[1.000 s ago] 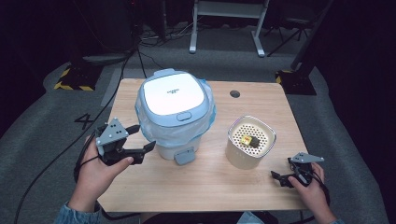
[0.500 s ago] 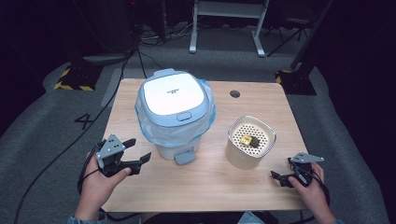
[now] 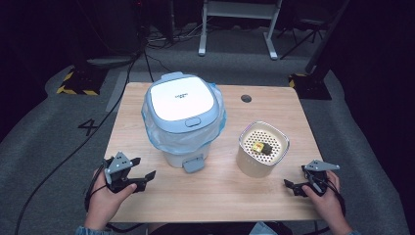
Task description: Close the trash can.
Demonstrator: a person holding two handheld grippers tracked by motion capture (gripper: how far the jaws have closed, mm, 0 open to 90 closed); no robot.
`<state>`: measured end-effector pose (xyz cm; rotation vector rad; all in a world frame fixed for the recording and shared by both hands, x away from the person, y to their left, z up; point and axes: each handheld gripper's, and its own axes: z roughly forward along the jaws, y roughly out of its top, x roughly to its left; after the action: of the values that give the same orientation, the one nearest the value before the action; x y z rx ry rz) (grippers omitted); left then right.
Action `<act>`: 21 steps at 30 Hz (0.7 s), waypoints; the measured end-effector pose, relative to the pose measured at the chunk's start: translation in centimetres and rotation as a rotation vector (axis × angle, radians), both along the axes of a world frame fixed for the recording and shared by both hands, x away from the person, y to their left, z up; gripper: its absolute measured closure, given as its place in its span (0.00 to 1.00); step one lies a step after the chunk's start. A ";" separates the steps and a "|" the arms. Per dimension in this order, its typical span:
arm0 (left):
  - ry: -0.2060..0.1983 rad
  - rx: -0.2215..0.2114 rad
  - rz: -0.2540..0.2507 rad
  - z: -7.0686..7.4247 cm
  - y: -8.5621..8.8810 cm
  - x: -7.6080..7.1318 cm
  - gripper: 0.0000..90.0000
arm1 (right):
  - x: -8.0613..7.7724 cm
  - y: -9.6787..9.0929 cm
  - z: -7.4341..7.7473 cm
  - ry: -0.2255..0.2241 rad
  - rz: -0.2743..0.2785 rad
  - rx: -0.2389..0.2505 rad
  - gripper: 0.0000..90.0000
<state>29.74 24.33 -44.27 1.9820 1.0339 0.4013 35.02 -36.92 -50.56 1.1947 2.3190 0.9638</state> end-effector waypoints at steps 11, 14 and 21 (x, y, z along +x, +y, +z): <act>0.114 0.098 -0.011 -3.2 0.2 -0.1 0.26 | 0.0 0.0 0.0 0.000 0.000 -0.001 0.00; 0.141 0.131 -0.015 -3.9 0.1 -0.1 0.26 | 0.0 0.0 0.0 0.000 0.000 0.000 0.00; 0.147 0.175 -0.024 -5.0 -0.2 -0.2 0.25 | 0.0 0.0 0.0 0.000 0.000 0.000 0.00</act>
<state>29.56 24.15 -49.22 2.2053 1.0972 0.3467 35.02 -36.92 -50.56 1.1946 2.3192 0.9639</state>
